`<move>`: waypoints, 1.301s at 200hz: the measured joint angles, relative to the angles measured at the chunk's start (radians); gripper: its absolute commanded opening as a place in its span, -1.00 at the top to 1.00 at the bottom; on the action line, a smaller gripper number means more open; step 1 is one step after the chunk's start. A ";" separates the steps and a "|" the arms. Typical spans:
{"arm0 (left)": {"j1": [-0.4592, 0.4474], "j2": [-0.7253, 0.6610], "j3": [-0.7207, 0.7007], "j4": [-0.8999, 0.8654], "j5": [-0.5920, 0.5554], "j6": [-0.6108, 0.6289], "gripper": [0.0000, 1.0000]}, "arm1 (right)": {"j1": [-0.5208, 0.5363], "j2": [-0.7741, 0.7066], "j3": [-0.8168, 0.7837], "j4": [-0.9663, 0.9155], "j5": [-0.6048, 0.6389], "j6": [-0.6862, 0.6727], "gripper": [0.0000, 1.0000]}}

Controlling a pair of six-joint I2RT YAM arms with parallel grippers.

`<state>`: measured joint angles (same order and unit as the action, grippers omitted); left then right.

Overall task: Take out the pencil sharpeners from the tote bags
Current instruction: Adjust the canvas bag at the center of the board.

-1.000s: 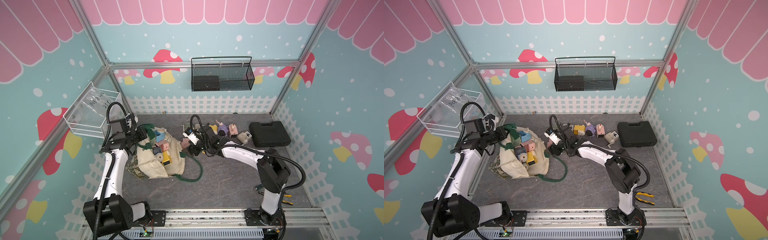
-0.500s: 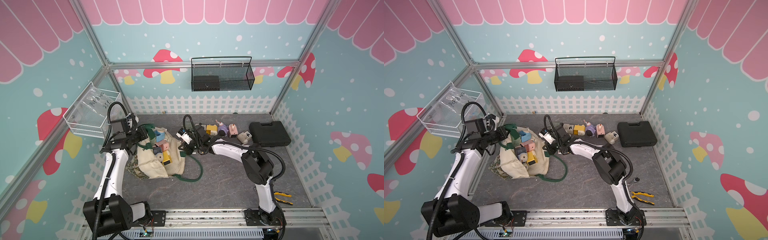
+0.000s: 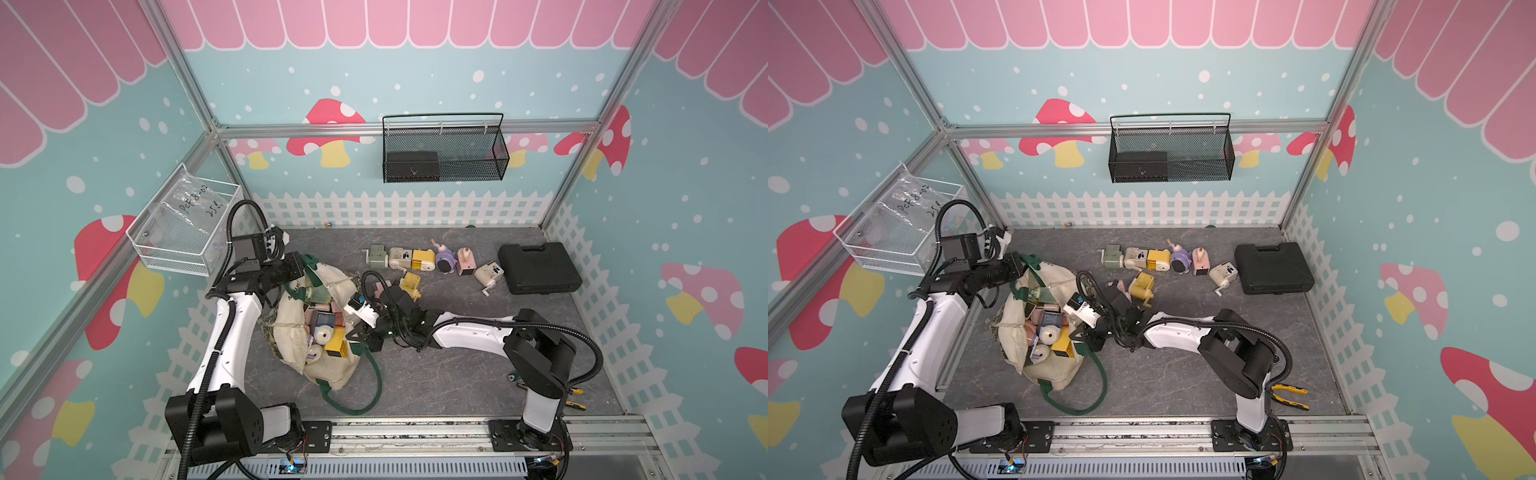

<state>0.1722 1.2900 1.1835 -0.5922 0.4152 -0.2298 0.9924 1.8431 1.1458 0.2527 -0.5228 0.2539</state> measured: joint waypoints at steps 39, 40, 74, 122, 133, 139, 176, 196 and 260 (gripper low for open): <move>0.000 -0.002 0.000 -0.002 -0.029 0.043 1.00 | 0.024 0.062 0.038 0.044 -0.005 0.007 1.00; 0.000 -0.003 0.000 -0.002 -0.031 0.044 1.00 | 0.024 0.064 0.039 0.045 -0.005 0.007 1.00; 0.005 -0.019 -0.014 0.034 -0.070 0.076 1.00 | 0.032 0.160 0.137 0.062 -0.028 0.017 1.00; 0.013 -0.049 -0.083 0.131 -0.109 0.079 1.00 | 0.051 0.196 0.188 0.049 0.007 0.007 0.93; 0.017 -0.055 -0.094 0.145 -0.107 0.072 1.00 | 0.051 0.183 0.179 0.041 0.031 -0.002 0.81; 0.019 -0.055 -0.097 0.150 -0.105 0.068 1.00 | 0.051 0.171 0.168 0.035 0.044 -0.006 0.75; 0.029 -0.055 -0.097 0.151 -0.091 0.047 1.00 | 0.042 0.043 0.073 -0.015 0.115 -0.024 0.09; 0.032 -0.055 -0.098 0.153 -0.086 0.035 1.00 | 0.035 -0.032 0.047 -0.030 0.154 -0.032 -0.07; 0.036 -0.055 -0.106 0.163 -0.069 0.008 1.00 | 0.049 -0.148 0.188 -0.182 0.244 0.110 -0.11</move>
<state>0.2085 1.2350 1.0775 -0.4294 0.3458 -0.2222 1.0412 1.6947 1.3334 0.0711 -0.2790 0.3637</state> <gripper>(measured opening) 0.045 0.554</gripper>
